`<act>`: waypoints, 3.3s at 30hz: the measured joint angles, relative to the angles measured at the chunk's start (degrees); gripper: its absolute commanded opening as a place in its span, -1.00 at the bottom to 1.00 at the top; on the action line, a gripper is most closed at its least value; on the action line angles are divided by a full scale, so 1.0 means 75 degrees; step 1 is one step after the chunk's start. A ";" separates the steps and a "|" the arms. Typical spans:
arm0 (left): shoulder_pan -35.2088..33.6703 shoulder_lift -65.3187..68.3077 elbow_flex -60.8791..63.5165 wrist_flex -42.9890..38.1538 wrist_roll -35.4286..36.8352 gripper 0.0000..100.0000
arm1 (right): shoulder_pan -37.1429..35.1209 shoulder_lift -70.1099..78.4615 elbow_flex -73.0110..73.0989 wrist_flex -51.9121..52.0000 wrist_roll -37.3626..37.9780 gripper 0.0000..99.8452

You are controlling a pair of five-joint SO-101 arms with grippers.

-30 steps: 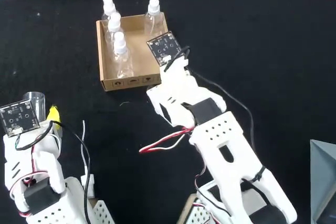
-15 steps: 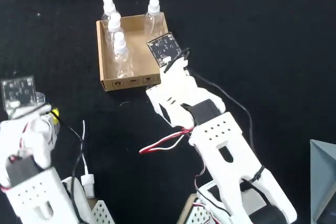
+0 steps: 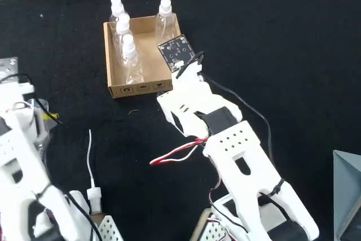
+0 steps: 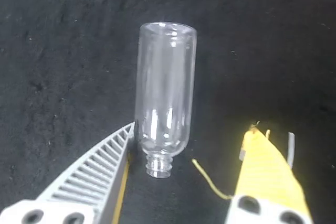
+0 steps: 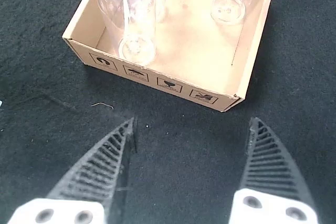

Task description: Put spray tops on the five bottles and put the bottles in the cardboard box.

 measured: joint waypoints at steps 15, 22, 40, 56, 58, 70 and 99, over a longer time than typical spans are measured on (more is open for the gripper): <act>-0.0352 0.3516 -0.2122 -0.0012 0.0000 -0.40 | 0.0000 0.0000 0.0000 0.0000 0.0000 -0.45; -0.0481 0.4794 -0.2895 -0.0012 0.0000 -0.40 | 0.0000 0.0000 0.0000 0.0000 0.0000 -0.45; -0.0270 0.6822 -0.3810 -0.0012 -0.0949 -0.69 | 0.0000 0.0000 0.0000 0.0000 0.0305 -0.45; 0.0047 0.6716 -0.3810 0.0164 -0.1102 -0.75 | 0.0000 0.0000 0.0000 0.0000 0.0352 -0.45; 0.0141 0.6716 -0.3810 0.0504 -0.1442 -0.75 | 0.0000 0.0000 0.0000 0.0000 0.0352 -0.45; 0.0973 0.6716 -0.4454 0.2051 -0.3599 -0.75 | 0.0000 0.0000 0.0000 0.0000 0.0352 -0.45; 0.5286 0.6716 -0.4947 0.4888 -0.6037 -0.75 | 0.1618 -0.1981 0.0000 0.0797 0.0774 -0.45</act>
